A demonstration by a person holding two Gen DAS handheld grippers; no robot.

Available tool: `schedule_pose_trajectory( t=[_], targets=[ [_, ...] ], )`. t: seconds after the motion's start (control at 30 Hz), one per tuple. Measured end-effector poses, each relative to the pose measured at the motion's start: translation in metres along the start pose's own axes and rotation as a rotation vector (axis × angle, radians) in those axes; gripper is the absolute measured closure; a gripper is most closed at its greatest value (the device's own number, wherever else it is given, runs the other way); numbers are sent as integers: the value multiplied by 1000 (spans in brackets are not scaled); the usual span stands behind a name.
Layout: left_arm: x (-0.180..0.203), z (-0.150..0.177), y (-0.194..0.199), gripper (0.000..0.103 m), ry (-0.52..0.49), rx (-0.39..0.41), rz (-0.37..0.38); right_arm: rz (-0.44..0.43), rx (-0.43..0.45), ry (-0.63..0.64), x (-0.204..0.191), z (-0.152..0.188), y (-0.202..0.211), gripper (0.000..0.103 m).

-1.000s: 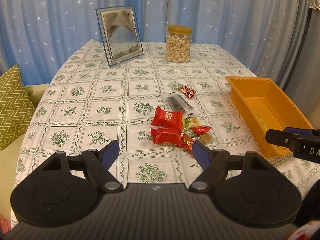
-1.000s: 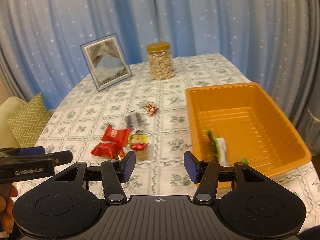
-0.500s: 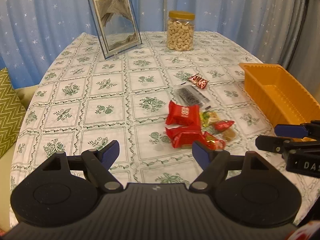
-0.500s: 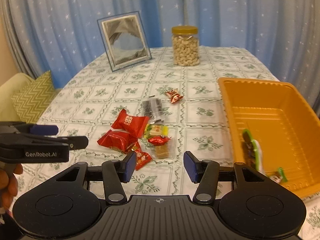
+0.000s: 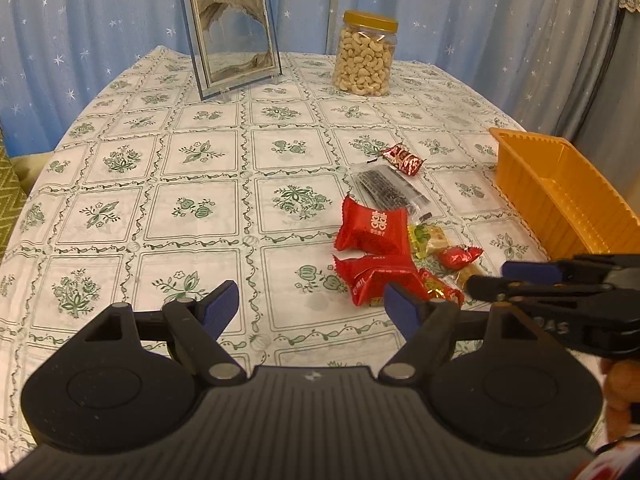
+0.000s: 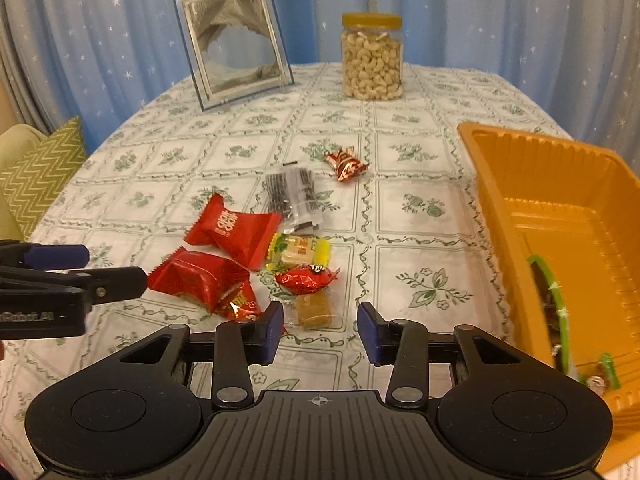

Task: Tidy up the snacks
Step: 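Grasp a red packet with the left tool while the right tool grasps a clear brown candy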

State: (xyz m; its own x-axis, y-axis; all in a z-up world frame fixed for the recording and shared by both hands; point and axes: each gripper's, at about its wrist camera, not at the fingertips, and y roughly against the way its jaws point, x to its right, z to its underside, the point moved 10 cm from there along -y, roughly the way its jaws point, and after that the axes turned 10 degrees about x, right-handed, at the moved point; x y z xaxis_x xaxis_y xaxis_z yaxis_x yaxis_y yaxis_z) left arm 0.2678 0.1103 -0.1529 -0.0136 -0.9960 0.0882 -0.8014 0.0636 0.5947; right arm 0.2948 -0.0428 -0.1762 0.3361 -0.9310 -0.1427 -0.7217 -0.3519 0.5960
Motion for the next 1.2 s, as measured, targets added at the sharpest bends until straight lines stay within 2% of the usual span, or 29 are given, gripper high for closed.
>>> schedule_pose_trajectory(
  t=[0.23,0.5,0.53,0.57,0.6,0.8,1.03,1.2],
  targets=[
    [1,3,-4,26,19,-8,13,3,-2,-6,1,1,-15,60],
    [8,4,-7,26,13,-9,30,5,13,132,-8,2,-21,60],
    [8,4,-7,26,14,-10,31,3,13,128,-8,3,-20,61],
    [9,5,-7,26,14,-10,32,-1,13,122,-7,3,-20,68],
    [9,5,-8,26,14,-10,33,-2,15,120,-7,3,-18,71],
    [14,3,-11,26,21,-4,51,26,37,82,2,4,-6,82],
    [26,-2,-20,26,32,20,72,68,44,30,22,7,8,83],
    [33,-2,-34,26,73,8,84,69,45,17,24,9,15,83]
  ],
)
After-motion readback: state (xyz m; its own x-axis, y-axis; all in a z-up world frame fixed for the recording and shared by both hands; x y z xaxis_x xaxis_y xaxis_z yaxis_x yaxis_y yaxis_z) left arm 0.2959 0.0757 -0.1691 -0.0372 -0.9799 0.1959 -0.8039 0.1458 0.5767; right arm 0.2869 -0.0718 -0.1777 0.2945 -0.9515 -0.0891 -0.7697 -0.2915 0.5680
